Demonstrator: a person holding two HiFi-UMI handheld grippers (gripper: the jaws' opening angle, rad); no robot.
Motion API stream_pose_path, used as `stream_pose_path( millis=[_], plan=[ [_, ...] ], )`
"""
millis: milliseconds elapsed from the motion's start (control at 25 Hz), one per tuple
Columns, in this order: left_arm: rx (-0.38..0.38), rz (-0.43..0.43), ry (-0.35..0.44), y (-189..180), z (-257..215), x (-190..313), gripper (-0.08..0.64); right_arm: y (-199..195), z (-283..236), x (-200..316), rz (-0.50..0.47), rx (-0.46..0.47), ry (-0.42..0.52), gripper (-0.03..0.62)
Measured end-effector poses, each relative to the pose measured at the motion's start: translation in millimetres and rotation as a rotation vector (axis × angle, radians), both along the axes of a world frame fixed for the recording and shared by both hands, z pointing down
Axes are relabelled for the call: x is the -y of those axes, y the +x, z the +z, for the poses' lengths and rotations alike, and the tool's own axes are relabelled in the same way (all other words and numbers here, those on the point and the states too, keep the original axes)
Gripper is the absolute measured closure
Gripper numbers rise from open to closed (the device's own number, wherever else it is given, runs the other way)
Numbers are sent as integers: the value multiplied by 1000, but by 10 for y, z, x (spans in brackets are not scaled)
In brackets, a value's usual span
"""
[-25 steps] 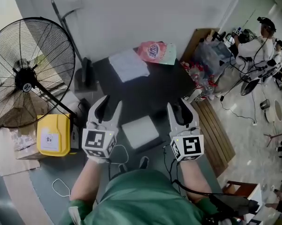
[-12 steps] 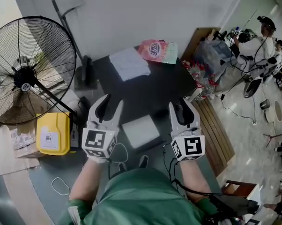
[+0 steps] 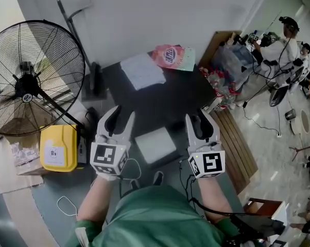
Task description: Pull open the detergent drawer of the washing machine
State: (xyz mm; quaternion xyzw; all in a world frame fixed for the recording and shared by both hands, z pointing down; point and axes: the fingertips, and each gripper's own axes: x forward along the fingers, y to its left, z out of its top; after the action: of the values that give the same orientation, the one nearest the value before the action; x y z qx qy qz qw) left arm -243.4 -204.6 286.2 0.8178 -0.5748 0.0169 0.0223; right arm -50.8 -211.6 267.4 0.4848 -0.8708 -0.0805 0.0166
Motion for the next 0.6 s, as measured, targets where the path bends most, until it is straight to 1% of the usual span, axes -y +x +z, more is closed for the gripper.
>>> stream_pose_path(
  millis=[600],
  plan=[
    [16,9,-6,1,-9,-51,399,-4,29,-60,2,-2,-14,462]
  ],
)
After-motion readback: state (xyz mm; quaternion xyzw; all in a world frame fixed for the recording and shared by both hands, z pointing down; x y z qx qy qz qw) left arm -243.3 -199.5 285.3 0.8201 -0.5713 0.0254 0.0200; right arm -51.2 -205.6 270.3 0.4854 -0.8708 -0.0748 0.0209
